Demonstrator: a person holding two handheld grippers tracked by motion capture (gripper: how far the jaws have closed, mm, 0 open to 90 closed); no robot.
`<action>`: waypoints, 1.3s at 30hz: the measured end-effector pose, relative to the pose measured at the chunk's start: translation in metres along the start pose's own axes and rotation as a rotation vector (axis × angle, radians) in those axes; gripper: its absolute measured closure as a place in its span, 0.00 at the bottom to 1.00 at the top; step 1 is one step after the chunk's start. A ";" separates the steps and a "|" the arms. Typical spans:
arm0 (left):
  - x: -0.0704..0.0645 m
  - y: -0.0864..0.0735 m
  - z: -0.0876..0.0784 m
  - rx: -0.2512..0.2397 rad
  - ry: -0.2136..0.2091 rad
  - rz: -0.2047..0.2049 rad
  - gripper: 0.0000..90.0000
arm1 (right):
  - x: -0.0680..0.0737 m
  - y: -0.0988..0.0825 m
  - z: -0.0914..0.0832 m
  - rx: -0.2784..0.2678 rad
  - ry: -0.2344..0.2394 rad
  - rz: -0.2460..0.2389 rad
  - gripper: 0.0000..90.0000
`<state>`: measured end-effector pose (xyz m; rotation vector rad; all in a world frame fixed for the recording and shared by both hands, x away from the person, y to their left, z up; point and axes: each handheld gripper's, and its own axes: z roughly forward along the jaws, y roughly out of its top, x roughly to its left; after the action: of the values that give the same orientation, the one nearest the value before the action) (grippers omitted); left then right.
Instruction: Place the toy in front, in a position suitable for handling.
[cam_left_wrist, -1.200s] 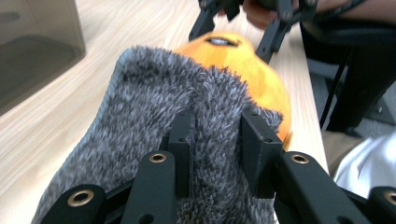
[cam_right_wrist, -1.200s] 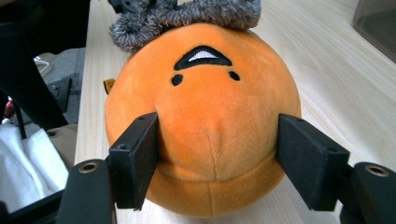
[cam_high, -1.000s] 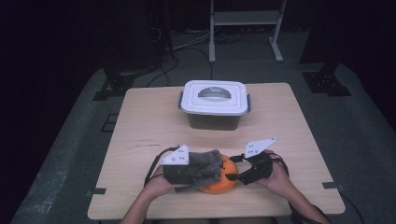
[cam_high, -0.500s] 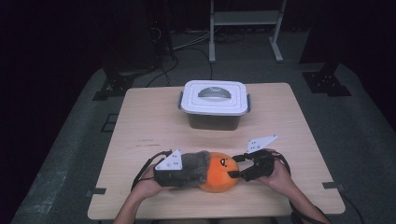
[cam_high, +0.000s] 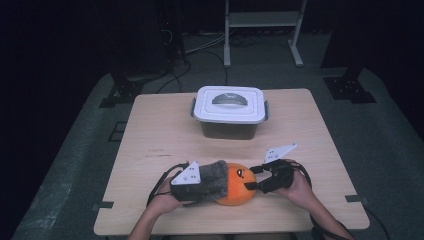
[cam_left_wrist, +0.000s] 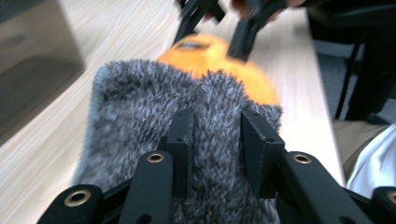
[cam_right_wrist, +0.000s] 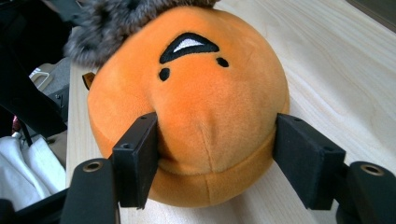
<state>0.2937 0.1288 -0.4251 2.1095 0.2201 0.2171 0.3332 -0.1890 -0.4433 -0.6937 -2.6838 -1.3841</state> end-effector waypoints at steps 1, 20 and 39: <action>0.003 -0.003 -0.002 0.007 0.004 -0.011 0.74 | 0.000 0.000 0.000 -0.003 0.000 0.000 0.36; 0.007 -0.002 -0.003 -0.015 0.012 -0.016 0.74 | 0.005 0.005 0.001 -0.006 -0.019 -0.001 0.39; 0.010 -0.006 -0.002 -0.049 -0.065 -0.143 0.73 | 0.014 0.010 -0.001 -0.013 0.019 -0.079 0.34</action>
<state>0.3023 0.1358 -0.4291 2.0387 0.3223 0.0680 0.3246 -0.1798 -0.4316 -0.5786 -2.7171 -1.4194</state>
